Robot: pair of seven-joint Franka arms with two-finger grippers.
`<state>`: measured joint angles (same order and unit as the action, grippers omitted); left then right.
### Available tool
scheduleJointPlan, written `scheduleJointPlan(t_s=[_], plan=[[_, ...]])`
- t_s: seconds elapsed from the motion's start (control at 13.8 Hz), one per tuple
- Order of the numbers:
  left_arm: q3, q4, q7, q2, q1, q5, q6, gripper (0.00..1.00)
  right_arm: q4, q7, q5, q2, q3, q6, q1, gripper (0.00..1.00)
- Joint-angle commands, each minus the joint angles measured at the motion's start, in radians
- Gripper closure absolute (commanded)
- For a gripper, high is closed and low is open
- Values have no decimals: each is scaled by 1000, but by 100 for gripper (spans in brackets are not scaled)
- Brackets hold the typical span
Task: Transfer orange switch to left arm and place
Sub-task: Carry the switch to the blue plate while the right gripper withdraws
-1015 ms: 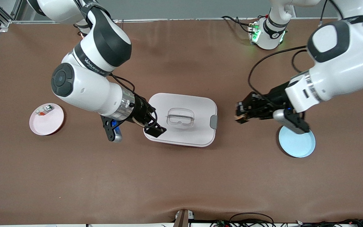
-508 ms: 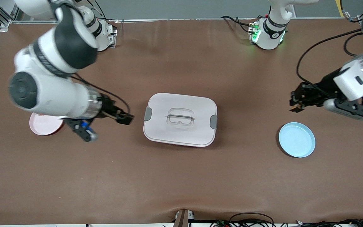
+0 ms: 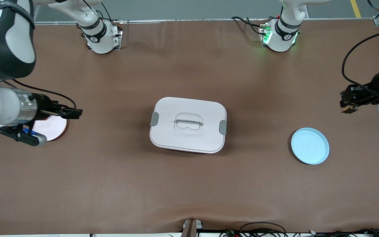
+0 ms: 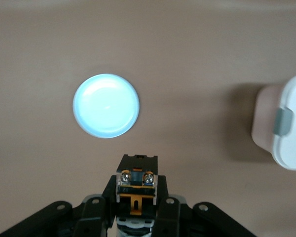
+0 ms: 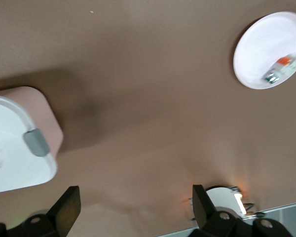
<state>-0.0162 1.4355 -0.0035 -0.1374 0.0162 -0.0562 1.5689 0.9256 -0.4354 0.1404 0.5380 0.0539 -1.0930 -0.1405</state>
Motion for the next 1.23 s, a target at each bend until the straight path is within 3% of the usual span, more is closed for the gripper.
scheduleJointPlan(t_s=[0.0,0.29,0.58,0.87,1.16], plan=[[-13,-10,-195,-4,-7,125,-16,100,15,76,-91,-18,-22,42,5,0],[-7,-6,-822,-24,8,108,-16,100,16,182,-102,-18,-22,47,33,0],[-7,34,-1008,-48,76,70,26,100,16,205,-97,-16,-22,48,41,0],[-7,209,-1202,-33,105,62,227,100,18,273,-104,-18,-22,54,44,0],[-8,373,-1241,-44,131,43,437,100,19,282,-104,-20,-22,56,42,0]])
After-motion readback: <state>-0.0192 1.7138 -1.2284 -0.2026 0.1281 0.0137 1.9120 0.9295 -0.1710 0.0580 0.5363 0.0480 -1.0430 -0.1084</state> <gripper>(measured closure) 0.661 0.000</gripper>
